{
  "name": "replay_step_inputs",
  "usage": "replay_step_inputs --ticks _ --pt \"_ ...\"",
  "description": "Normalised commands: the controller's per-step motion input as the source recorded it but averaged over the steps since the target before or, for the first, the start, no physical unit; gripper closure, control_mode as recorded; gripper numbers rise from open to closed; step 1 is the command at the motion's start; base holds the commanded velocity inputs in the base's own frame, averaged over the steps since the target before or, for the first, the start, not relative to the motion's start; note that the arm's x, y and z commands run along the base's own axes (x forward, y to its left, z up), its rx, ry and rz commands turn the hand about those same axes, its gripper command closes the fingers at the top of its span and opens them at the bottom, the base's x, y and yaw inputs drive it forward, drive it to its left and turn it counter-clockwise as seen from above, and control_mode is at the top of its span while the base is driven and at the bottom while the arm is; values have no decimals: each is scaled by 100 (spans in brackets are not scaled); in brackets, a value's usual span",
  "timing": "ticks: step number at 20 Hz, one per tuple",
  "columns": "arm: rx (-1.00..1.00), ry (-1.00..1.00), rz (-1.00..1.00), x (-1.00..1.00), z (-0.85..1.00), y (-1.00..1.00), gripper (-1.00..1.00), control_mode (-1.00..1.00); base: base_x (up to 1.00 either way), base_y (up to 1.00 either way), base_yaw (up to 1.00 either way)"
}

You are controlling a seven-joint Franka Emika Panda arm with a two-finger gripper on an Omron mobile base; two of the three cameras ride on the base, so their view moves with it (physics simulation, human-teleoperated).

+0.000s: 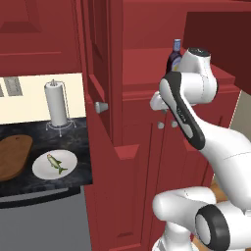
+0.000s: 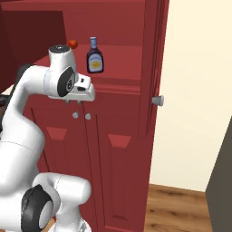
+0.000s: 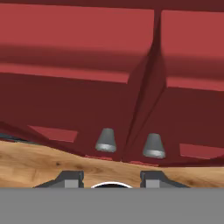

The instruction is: Pick the fish from the plate and place it on the cutting board. Then pick the condiment bottle from the cabinet and place it next to the cutting board.

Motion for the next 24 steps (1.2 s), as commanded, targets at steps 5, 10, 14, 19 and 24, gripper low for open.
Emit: replay_step_inputs --ticks 5,10,14,19,24 --pt "0 -3 0 -22 0 0 -100 -100 0 0 0" --pt "1 -17 2 -66 12 -6 -100 -100 0 0 0" --pt "2 -19 0 -72 19 -21 -100 -100 0 0 0" --pt "0 -11 0 -57 7 -9 -100 -100 0 0 0" --pt "0 -9 0 -52 0 -6 -100 -100 0 0 0"
